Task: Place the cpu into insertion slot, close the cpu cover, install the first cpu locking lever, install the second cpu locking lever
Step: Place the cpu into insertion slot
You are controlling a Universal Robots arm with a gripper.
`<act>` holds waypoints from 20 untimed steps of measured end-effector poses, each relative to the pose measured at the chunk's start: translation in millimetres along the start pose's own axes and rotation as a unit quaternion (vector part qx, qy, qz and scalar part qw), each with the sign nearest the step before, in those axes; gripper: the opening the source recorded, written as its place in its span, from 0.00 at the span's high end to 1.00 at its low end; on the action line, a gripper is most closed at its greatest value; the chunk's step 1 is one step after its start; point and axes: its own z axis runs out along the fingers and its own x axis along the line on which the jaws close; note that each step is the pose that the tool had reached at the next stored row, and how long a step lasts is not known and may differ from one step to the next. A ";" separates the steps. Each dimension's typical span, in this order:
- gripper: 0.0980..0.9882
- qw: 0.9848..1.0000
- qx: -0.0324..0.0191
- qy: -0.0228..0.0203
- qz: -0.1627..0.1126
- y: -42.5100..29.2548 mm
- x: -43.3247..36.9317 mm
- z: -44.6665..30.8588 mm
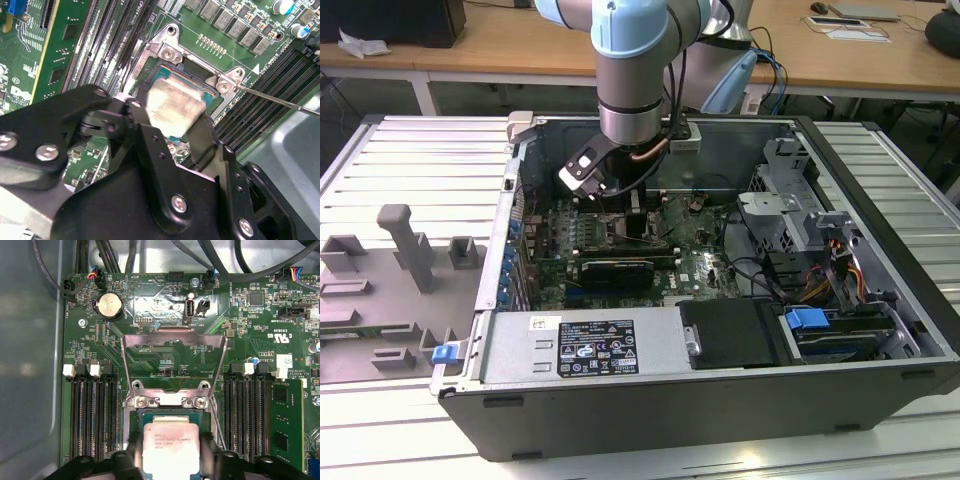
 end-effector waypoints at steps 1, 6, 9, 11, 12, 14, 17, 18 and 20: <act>0.42 1.000 0.000 0.000 0.000 0.0 0.0 0.0; 0.42 1.000 0.000 0.001 0.000 0.0 1.8 0.1; 0.42 1.000 0.000 0.000 0.000 0.2 1.9 -3.2; 0.42 1.000 0.000 0.000 0.000 0.7 1.9 -8.6; 0.42 1.000 0.001 -0.001 0.000 1.0 2.0 -11.8; 0.51 1.000 0.004 -0.001 0.000 1.7 2.0 -14.7; 0.65 1.000 0.008 -0.001 0.000 4.0 2.1 -15.0; 0.65 1.000 0.009 -0.001 0.000 4.6 2.0 -15.1; 0.78 1.000 0.010 -0.002 0.000 5.0 2.0 -16.1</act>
